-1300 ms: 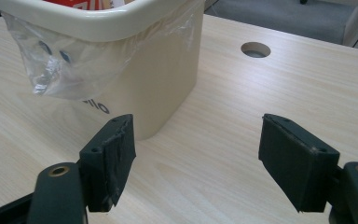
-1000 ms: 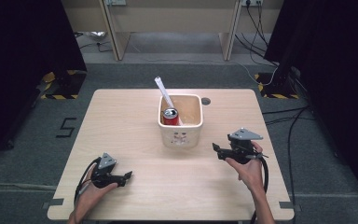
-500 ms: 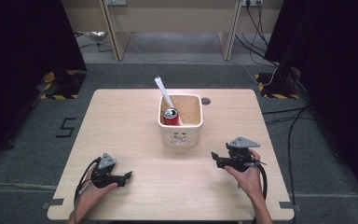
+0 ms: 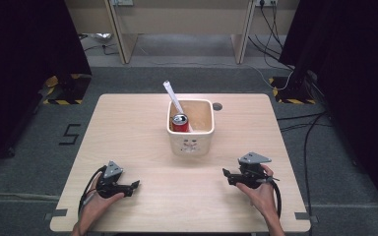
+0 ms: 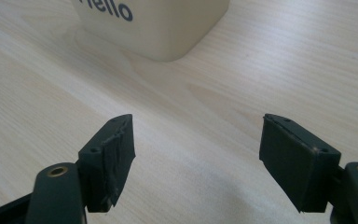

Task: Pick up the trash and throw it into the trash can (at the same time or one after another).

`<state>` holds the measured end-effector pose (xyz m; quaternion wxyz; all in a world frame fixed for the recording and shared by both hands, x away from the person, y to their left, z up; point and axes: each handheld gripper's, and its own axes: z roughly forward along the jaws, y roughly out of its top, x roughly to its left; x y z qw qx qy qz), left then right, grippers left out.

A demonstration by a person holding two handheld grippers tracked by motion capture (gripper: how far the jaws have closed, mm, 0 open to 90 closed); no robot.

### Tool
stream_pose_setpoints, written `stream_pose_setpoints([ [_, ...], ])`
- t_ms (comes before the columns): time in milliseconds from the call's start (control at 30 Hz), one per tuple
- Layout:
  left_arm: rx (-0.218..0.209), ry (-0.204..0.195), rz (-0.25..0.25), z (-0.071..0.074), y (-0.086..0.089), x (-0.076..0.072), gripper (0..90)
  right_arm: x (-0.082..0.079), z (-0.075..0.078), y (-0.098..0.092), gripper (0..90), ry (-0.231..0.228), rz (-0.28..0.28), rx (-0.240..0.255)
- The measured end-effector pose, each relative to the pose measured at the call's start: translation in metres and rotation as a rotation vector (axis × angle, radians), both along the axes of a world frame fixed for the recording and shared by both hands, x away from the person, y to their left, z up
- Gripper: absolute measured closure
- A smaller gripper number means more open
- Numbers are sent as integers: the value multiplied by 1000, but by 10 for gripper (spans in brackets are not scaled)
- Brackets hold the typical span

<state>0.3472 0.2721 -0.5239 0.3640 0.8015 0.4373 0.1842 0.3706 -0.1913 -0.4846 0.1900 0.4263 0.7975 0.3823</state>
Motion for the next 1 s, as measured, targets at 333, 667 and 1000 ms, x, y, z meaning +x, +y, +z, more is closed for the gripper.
stream_pose_setpoints([
  [333,0,0,0,0,0,0,139,-8,-7,-1,237,17,-5,-47],
  [667,0,0,0,0,0,0,139,-17,-12,-3,222,23,-3,-38],
  [1000,0,0,0,0,0,0,139,-26,-18,-7,216,30,-13,-46],
])
